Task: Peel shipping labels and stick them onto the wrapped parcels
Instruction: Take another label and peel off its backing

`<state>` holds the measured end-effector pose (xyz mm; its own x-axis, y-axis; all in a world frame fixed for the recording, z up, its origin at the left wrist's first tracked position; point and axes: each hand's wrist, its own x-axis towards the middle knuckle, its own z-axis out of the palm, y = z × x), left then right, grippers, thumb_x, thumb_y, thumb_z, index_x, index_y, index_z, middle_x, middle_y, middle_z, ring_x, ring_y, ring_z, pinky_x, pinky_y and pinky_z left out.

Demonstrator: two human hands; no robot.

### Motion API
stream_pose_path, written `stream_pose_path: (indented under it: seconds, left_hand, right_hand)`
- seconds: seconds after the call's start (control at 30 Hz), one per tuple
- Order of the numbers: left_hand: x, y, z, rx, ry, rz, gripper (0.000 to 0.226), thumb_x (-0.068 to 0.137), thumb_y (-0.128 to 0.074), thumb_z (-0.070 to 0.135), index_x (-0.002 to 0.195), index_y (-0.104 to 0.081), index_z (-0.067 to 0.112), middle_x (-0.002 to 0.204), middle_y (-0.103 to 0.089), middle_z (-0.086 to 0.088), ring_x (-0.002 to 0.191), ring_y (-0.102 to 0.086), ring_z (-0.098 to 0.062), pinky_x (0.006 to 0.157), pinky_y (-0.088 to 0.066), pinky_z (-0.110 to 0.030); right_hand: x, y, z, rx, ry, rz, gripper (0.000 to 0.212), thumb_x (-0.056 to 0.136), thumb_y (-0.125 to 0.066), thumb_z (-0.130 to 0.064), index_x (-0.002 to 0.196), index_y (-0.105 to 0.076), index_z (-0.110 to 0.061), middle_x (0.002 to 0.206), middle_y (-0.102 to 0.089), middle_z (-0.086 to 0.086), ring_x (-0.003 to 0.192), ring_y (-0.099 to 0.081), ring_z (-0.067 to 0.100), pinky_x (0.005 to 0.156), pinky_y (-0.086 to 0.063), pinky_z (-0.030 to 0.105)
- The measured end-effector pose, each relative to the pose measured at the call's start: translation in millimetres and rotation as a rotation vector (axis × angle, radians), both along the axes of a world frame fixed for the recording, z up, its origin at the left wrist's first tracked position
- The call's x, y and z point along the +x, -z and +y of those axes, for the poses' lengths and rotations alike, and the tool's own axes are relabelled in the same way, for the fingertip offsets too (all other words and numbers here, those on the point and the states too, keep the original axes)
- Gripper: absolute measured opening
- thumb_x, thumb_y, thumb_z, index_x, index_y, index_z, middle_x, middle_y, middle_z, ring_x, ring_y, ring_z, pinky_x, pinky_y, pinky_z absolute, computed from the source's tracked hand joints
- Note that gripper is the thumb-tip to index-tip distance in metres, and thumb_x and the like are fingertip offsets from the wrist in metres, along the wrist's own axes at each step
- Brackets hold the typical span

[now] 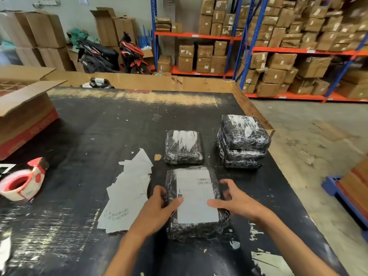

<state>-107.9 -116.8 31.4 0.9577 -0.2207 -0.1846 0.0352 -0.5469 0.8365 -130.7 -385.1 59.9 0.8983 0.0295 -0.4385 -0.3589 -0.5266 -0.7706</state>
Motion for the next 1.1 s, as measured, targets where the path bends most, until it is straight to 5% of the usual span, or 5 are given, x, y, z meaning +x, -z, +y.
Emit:
stream_pose_path:
  seconds: [0.1, 0.33, 0.47, 0.77, 1.1]
  left_hand:
    - [5.2, 2.4, 14.0, 0.007, -0.090, -0.058, 0.030, 0.088, -0.058, 0.057, 0.093, -0.056, 0.028, 0.083, -0.063, 0.008, 0.074, -0.058, -0.008, 0.066, -0.043, -0.022]
    - [21.4, 11.7, 73.5, 0.177, -0.347, -0.199, 0.018, 0.092, -0.064, 0.031, 0.106, -0.069, 0.022, 0.109, -0.069, -0.006, 0.092, -0.065, -0.026, 0.081, -0.047, -0.035]
    - [27.4, 21.4, 102.6, 0.314, -0.423, -0.183, 0.029, 0.094, -0.060, 0.022, 0.121, -0.067, 0.021, 0.117, -0.066, -0.014, 0.109, -0.060, -0.033, 0.089, -0.046, -0.042]
    - [17.3, 48.7, 120.7, 0.348, -0.301, -0.055, 0.060, 0.078, -0.077, 0.020, 0.134, -0.057, 0.028, 0.132, -0.058, -0.011, 0.120, -0.054, -0.032, 0.100, -0.046, -0.042]
    - [11.6, 57.2, 121.3, 0.305, -0.334, -0.082, 0.071, 0.077, -0.082, 0.029, 0.140, -0.049, 0.027, 0.138, -0.050, -0.010, 0.130, -0.046, -0.032, 0.108, -0.040, -0.046]
  right_hand:
    - [4.4, -6.2, 16.4, -0.176, -0.011, -0.268, 0.102, 0.075, -0.081, -0.056, 0.153, -0.019, -0.034, 0.148, -0.028, 0.001, 0.139, -0.033, 0.023, 0.111, -0.037, 0.044]
    - [14.2, -23.5, 103.2, -0.381, -0.171, -0.688, 0.029, 0.095, -0.062, -0.040, 0.123, -0.062, -0.033, 0.117, -0.054, -0.011, 0.119, -0.043, 0.013, 0.106, -0.022, 0.035]
    - [20.6, -21.3, 162.6, -0.214, -0.291, -0.562, 0.030, 0.098, -0.059, -0.026, 0.127, -0.063, -0.018, 0.096, -0.068, -0.007, 0.093, -0.059, 0.013, 0.094, -0.047, 0.038]
    - [38.7, 31.6, 238.3, -0.455, -0.289, -0.064, 0.039, 0.101, -0.051, -0.018, 0.134, -0.046, 0.003, 0.143, -0.044, 0.024, 0.128, -0.048, 0.043, 0.100, -0.045, 0.047]
    - [38.3, 60.9, 244.9, -0.276, 0.157, -0.197, 0.021, 0.100, -0.058, -0.017, 0.117, -0.058, -0.005, 0.125, -0.056, 0.012, 0.114, -0.058, 0.030, 0.091, -0.048, 0.037]
